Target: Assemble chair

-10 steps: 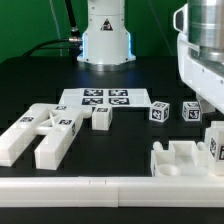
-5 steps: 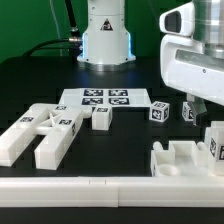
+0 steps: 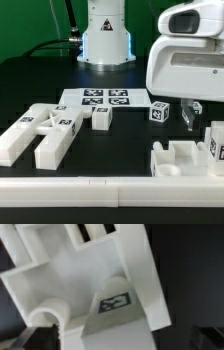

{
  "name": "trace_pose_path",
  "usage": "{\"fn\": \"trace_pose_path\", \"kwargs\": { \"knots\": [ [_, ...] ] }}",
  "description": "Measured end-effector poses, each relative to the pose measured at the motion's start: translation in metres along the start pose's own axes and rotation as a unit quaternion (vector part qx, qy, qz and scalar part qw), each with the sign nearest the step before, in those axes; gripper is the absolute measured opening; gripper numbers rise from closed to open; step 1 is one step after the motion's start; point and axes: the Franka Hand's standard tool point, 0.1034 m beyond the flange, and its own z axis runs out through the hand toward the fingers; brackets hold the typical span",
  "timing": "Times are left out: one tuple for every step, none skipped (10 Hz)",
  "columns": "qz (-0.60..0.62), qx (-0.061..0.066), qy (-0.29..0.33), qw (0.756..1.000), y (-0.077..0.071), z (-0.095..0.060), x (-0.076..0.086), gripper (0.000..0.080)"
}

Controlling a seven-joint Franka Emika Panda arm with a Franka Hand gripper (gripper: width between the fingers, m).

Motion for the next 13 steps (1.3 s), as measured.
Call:
{"fn": "trace_pose_path", "kwargs": {
  "knots": [
    [-0.054,-0.003,-0.001,0.999,0.0,0.0014,-0.0011,0.0648],
    [-0.108,-0.005,0.001,0.994,-0.0008,0.0015,-0.0013,0.0648],
    [-0.152,-0.009,0.002,0.988,-0.0006,0.0021,-0.0013,0.0648],
    [-0.189,-0.014,0.004,0.982,0.0002,0.0029,-0.0007,0.0562],
    [-0.177,-0.014,0.004,0.984,0.0003,0.0029,-0.0006,0.0428],
    [-0.177,-0.014,0.004,0.984,0.0005,0.003,-0.0005,0.0428],
    [-0.177,-0.014,0.004,0.984,0.0005,0.0029,-0.0005,0.0288],
    [-0.177,-0.014,0.004,0.984,0.0005,0.0029,-0.0004,0.0289],
    [-0.169,-0.013,0.004,0.985,0.0009,0.0029,-0.0003,0.0289],
    [-0.151,-0.013,0.004,0.989,0.0027,0.0029,0.0006,0.0289],
    [-0.141,-0.011,0.003,0.99,0.004,0.0029,0.0012,0.0289],
    [-0.103,-0.009,0.003,0.995,0.0039,0.003,0.0011,0.0289],
    [-0.034,-0.001,0.0,0.999,0.0034,0.0031,0.001,0.0289]
  ]
}}
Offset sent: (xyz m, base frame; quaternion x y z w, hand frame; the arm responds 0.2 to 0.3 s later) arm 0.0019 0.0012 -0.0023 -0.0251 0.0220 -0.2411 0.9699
